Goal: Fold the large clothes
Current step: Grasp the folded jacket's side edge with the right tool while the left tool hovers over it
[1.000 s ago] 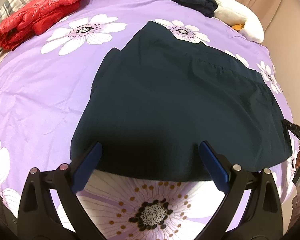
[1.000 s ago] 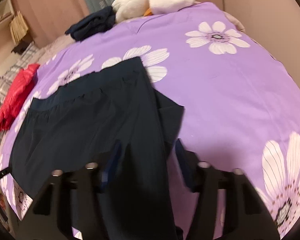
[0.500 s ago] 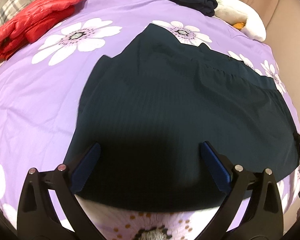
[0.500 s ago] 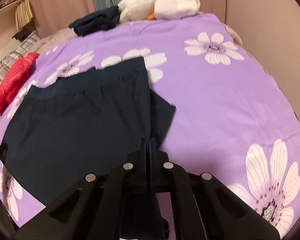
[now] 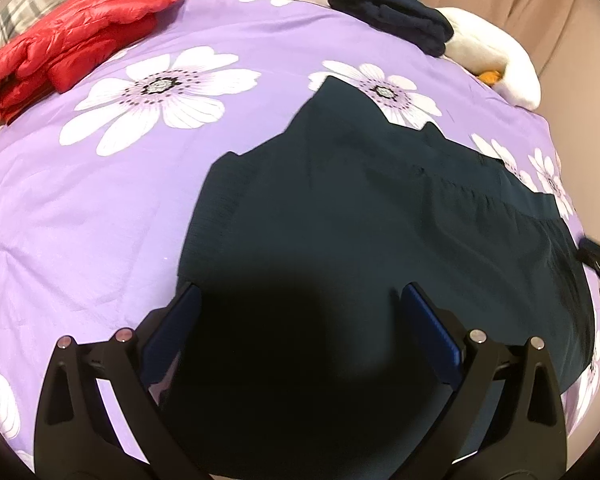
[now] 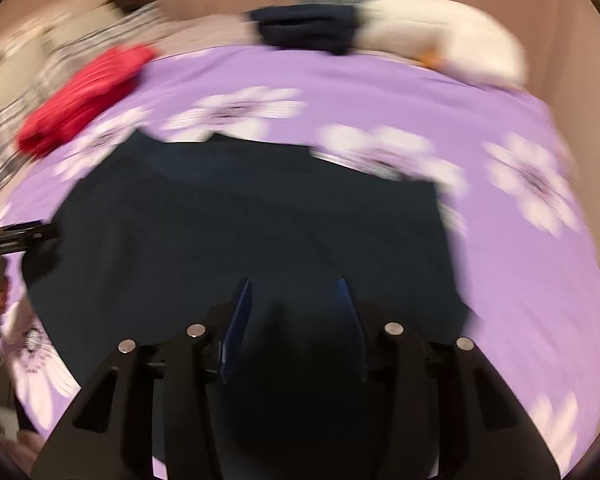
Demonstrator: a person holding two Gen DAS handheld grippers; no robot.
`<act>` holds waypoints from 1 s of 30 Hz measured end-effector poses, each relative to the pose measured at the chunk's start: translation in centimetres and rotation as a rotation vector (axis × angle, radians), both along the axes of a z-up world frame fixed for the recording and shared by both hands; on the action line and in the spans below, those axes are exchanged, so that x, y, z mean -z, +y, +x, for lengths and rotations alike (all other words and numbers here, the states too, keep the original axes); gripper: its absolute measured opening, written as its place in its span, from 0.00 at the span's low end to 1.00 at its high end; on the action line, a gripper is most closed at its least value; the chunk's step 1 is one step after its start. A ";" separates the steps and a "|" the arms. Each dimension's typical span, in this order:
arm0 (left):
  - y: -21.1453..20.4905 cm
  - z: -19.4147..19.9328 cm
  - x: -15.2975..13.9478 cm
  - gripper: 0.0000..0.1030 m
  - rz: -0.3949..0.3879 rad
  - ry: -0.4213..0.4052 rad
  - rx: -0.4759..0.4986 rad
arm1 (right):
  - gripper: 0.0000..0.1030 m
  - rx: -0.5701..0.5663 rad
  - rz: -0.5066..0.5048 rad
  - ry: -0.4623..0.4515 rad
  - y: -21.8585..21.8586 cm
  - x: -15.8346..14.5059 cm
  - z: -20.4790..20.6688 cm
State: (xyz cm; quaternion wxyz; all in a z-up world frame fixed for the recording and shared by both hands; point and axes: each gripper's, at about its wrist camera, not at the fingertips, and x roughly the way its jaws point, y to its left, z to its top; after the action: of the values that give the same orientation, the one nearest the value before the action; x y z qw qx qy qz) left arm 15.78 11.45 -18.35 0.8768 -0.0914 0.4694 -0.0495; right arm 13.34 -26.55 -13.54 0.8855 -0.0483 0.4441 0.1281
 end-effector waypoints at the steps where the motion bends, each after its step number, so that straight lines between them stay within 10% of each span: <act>1: 0.1 0.1 0.2 0.98 0.005 0.006 0.000 | 0.49 -0.046 -0.019 -0.002 1.9 0.2 1.9; 14: 1.0 1.7 1.8 0.98 -0.055 0.035 -0.004 | 0.49 -0.293 -0.164 0.041 9.3 3.8 15.0; 18: 0.6 2.0 1.8 0.98 -0.034 0.028 -0.004 | 0.08 -0.409 -0.267 0.097 10.6 5.4 14.8; 21: 0.5 2.3 1.8 0.98 -0.028 0.022 -0.007 | 0.05 -0.448 -0.323 0.064 10.9 5.1 13.6; 30: -0.9 4.6 1.4 0.98 0.024 0.024 0.009 | 0.04 -0.283 -0.459 -0.113 11.1 3.7 15.7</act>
State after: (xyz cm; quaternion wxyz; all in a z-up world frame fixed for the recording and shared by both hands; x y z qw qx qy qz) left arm 20.34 10.57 -19.74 0.8718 -0.0794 0.4810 -0.0467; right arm 29.05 -15.47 -17.27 0.8480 -0.3162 0.4003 0.1438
